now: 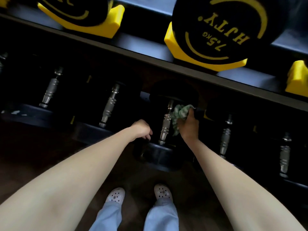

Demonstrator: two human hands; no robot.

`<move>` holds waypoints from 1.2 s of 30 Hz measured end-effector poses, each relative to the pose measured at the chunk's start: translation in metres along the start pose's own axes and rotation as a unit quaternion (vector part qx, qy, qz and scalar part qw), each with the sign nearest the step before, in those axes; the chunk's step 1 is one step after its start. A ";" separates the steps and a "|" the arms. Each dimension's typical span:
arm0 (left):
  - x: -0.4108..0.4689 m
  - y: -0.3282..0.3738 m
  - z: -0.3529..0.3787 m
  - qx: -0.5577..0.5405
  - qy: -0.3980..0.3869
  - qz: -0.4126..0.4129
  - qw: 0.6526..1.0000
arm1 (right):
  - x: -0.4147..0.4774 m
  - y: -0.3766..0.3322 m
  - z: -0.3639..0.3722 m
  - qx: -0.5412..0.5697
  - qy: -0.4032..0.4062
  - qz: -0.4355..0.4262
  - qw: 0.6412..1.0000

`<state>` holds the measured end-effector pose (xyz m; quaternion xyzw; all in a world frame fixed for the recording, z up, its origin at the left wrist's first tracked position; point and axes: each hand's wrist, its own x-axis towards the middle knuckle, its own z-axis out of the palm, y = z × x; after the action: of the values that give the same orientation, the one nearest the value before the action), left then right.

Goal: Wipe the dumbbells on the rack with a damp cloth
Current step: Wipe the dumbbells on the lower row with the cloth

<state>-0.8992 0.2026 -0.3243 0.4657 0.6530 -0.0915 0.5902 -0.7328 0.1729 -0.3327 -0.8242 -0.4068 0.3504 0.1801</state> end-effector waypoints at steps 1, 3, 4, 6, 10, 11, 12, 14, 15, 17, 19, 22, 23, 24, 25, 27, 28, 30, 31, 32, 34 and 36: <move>0.000 0.001 0.000 0.008 -0.013 0.000 1.000 | 0.000 -0.004 0.002 -0.022 0.019 -0.012 1.000; 0.001 0.003 -0.002 0.018 -0.024 -0.005 1.000 | -0.003 -0.007 0.005 -0.078 0.038 -0.060 0.994; 0.002 0.004 -0.003 0.020 -0.028 -0.011 0.999 | -0.005 -0.008 0.007 -0.105 0.028 -0.091 0.990; 0.003 0.005 -0.006 0.020 -0.038 -0.023 0.999 | -0.004 -0.016 0.011 -0.154 -0.029 -0.139 0.978; 0.003 0.004 -0.007 0.025 -0.041 -0.019 0.999 | 0.016 -0.043 0.006 -0.280 -0.166 -0.160 0.932; 0.002 0.004 -0.008 0.023 -0.042 -0.019 0.999 | 0.020 -0.049 0.003 -0.301 -0.195 -0.162 0.919; 0.002 0.003 -0.008 0.021 -0.045 -0.018 0.999 | 0.021 -0.051 0.001 -0.315 -0.219 -0.163 0.909; 0.002 0.002 -0.007 0.016 -0.044 -0.018 0.999 | 0.023 -0.048 -0.002 -0.328 -0.256 -0.153 0.896; 0.001 0.002 -0.007 0.014 -0.042 -0.016 0.999 | 0.023 -0.045 -0.002 -0.327 -0.267 -0.142 0.896; -0.001 0.002 -0.006 0.013 -0.035 -0.012 0.999 | 0.021 -0.037 0.000 -0.318 -0.282 -0.122 0.897; -0.002 0.003 -0.006 0.011 -0.027 -0.010 1.000 | 0.015 -0.028 0.001 -0.323 -0.295 -0.125 0.891; -0.005 0.005 -0.006 0.010 -0.014 -0.010 1.000 | 0.000 -0.015 0.000 -0.343 -0.305 -0.160 0.874; -0.006 0.005 -0.005 0.011 -0.010 -0.009 1.000 | -0.004 -0.011 -0.002 -0.348 -0.305 -0.176 0.869; -0.008 0.006 -0.004 0.012 -0.006 -0.005 1.000 | -0.008 -0.007 -0.003 -0.354 -0.308 -0.188 0.863; -0.009 0.006 -0.004 0.014 -0.002 0.000 1.000 | -0.011 -0.004 -0.006 -0.360 -0.314 -0.197 0.856; -0.012 0.007 -0.002 0.014 0.002 0.009 1.000 | -0.015 0.000 -0.015 -0.377 -0.317 -0.207 0.845; -0.013 0.006 -0.002 0.012 0.001 0.012 1.000 | -0.017 0.001 -0.020 -0.386 -0.317 -0.208 0.841; -0.014 0.007 -0.001 0.016 0.000 0.015 1.000 | -0.019 0.005 -0.032 -0.394 -0.320 -0.197 0.839; -0.014 0.008 -0.001 0.020 0.001 0.013 1.000 | -0.020 0.009 -0.037 -0.385 -0.320 -0.182 0.846; -0.013 0.008 -0.001 0.027 0.002 0.010 1.000 | -0.019 0.013 -0.041 -0.364 -0.314 -0.159 0.862; -0.012 0.010 -0.001 0.042 0.004 0.006 0.999 | -0.016 0.022 -0.044 -0.307 -0.277 -0.079 0.907; -0.011 0.012 -0.001 0.055 0.003 0.002 0.998 | -0.008 0.030 -0.039 -0.319 -0.238 -0.026 0.917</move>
<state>-0.8926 0.2040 -0.3093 0.4987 0.6477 -0.1250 0.5622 -0.6915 0.1478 -0.3197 -0.7192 -0.5494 0.3828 -0.1853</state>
